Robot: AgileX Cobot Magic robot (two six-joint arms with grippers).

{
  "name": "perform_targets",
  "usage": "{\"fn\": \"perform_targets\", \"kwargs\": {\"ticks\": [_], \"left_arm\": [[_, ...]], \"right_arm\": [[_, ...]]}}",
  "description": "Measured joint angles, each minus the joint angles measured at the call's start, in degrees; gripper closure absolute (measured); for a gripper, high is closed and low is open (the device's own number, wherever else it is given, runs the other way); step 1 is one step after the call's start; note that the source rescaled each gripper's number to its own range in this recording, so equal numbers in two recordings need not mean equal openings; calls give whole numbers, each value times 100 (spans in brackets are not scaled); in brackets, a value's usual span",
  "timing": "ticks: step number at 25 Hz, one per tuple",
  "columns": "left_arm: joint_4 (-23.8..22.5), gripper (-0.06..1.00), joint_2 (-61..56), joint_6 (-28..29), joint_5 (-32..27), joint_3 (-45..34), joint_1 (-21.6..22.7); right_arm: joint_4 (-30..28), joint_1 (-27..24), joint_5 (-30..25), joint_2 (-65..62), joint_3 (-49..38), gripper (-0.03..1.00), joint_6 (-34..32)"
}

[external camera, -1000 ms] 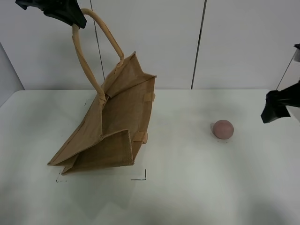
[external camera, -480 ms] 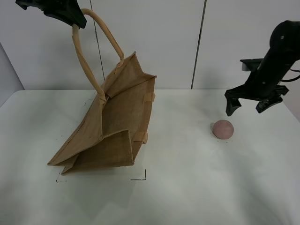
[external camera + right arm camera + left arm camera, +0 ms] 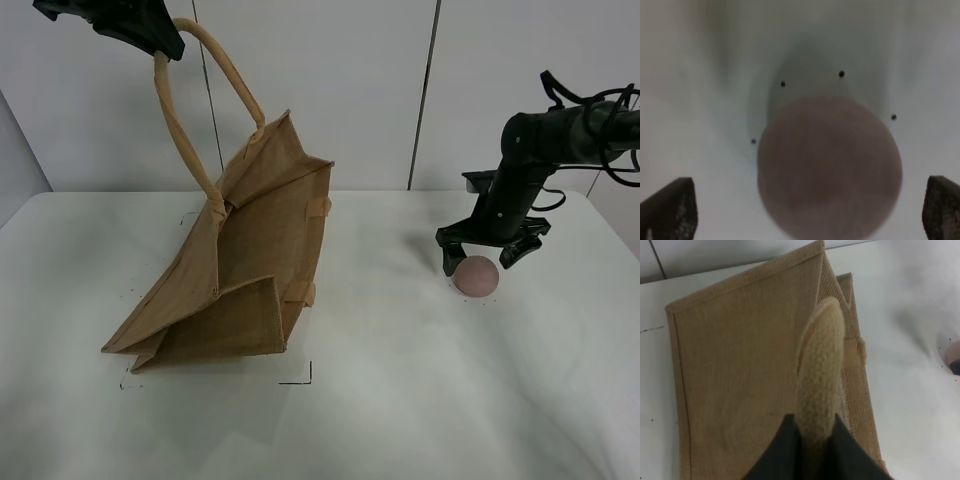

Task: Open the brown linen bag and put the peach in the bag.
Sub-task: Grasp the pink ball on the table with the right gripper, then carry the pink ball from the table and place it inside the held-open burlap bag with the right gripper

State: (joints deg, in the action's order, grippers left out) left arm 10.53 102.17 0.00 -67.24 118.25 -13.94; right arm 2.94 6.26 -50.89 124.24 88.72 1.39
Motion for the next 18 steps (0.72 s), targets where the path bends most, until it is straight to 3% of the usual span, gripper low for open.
{"fn": "perform_targets", "kwargs": {"ticks": [5,8,12,16,18], "left_arm": [[-5,94,0,0,0,0,0],[-5,94,0,0,0,0,0],[-5,94,0,0,0,0,0],[-5,94,0,0,0,0,0],[-5,94,0,0,0,0,0]], "right_arm": [[-105,0,166,206,0,-2,-79],[-205,0,228,213,0,8,-139],[-216,0,183,213,0,40,-194],[-216,0,49,213,54,91,-188],[-216,0,-130,213,191,97,-139]]}}
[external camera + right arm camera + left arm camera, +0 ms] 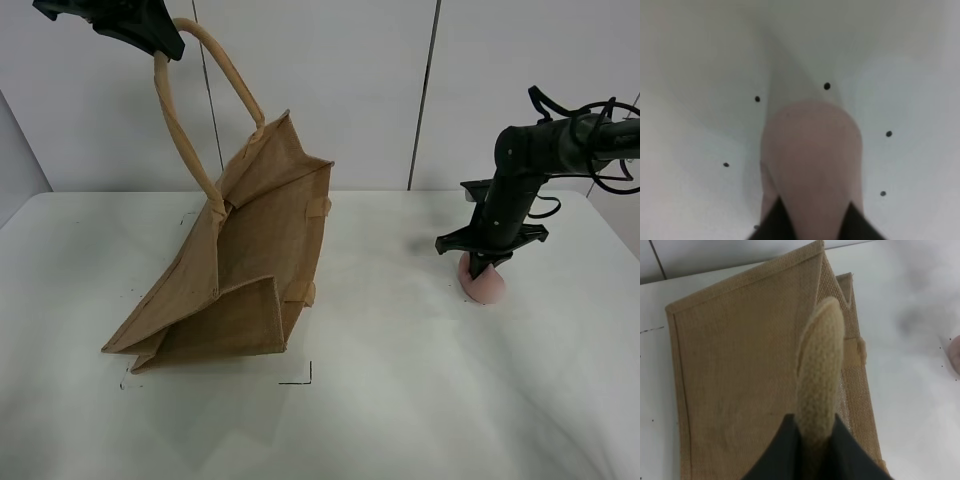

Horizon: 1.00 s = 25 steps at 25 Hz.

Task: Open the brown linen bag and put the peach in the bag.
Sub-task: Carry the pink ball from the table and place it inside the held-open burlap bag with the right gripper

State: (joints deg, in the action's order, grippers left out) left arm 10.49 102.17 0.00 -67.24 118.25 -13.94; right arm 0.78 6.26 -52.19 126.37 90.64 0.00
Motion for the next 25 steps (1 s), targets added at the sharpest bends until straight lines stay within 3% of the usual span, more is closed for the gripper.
{"fn": "perform_targets", "kwargs": {"ticks": [6,13,16,25], "left_arm": [[0,94,0,0,0,0,0],[0,94,0,0,0,0,0],[0,94,0,0,0,0,0],[0,94,0,0,0,0,0]], "right_arm": [[623,-11,-659,-434,807,97,567],[2995,-11,-741,-1349,1410,97,1960],[3717,78,-837,-1387,1415,97,2337],[3959,1545,-145,-1073,1415,97,2864]]}}
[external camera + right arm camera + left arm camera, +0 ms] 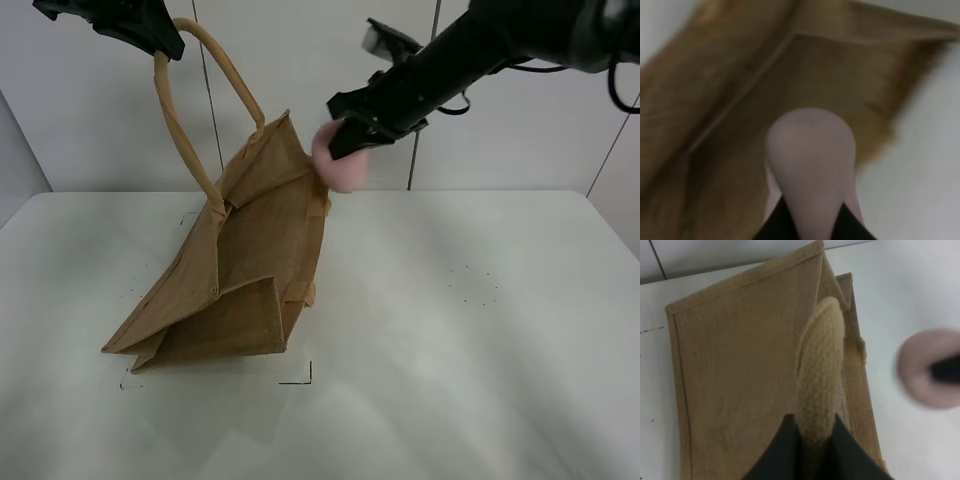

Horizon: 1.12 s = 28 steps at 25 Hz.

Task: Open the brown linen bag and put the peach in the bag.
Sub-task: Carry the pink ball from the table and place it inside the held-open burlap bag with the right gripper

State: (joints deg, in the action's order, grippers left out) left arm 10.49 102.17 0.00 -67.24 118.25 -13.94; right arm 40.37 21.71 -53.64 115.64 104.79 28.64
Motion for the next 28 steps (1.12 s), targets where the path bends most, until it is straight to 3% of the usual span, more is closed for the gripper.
{"fn": "perform_targets", "kwargs": {"ticks": [5,10,22,28], "left_arm": [[0,94,0,0,0,0,0],[0,94,0,0,0,0,0],[0,94,0,0,0,0,0],[0,94,0,0,0,0,0]], "right_arm": [[47,702,633,498,0,97,1278],[211,889,790,1006,0,97,2092],[2255,893,1317,1808,-5,97,4345],[2766,908,1738,2016,-5,97,4692]]}}
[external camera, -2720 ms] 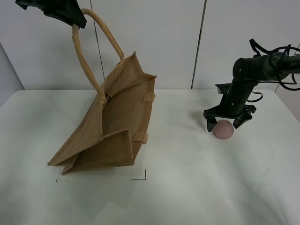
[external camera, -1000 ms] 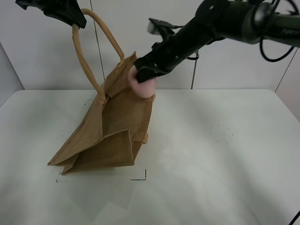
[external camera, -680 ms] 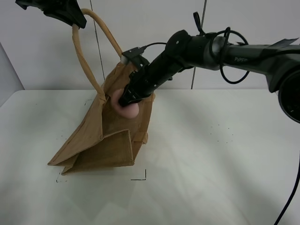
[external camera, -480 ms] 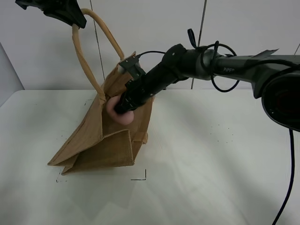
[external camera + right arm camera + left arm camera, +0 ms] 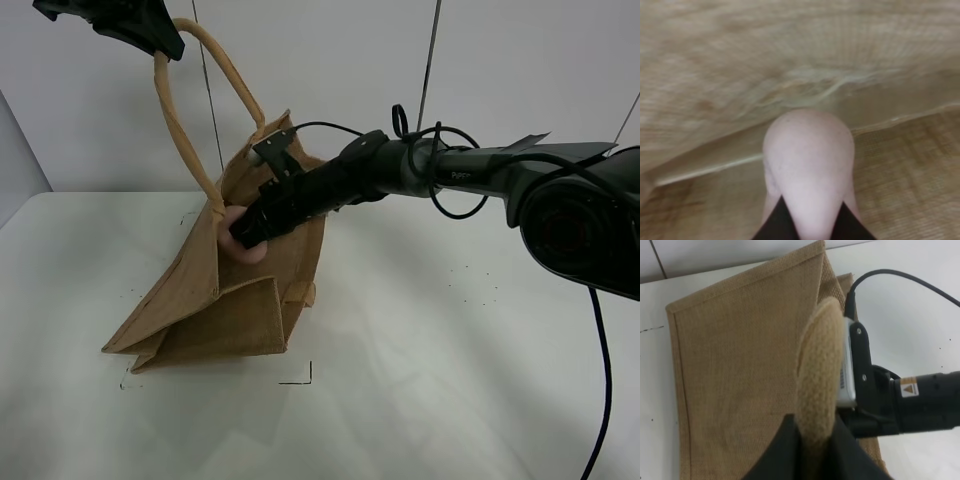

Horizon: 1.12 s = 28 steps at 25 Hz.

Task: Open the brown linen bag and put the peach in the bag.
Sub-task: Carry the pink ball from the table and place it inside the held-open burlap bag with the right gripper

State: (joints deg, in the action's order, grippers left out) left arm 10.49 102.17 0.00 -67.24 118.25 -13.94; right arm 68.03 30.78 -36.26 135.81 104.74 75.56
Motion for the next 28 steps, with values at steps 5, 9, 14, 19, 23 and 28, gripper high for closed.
{"fn": "perform_targets", "kwargs": {"ticks": [5,9,14,19,23,28], "left_arm": [[0,94,0,0,0,0,0],[0,94,0,31,0,0,0],[0,94,0,31,0,0,0],[0,94,0,31,0,0,0],[0,94,0,31,0,0,0],[0,94,0,37,0,0,0]], "right_arm": [[383,0,125,80,0,97,208],[592,20,193,80,0,97,414],[571,272,739,81,0,90,577],[390,383,906,81,0,22,560],[298,395,890,81,0,0,204],[-701,395,598,-35,0,-3,-647]]}}
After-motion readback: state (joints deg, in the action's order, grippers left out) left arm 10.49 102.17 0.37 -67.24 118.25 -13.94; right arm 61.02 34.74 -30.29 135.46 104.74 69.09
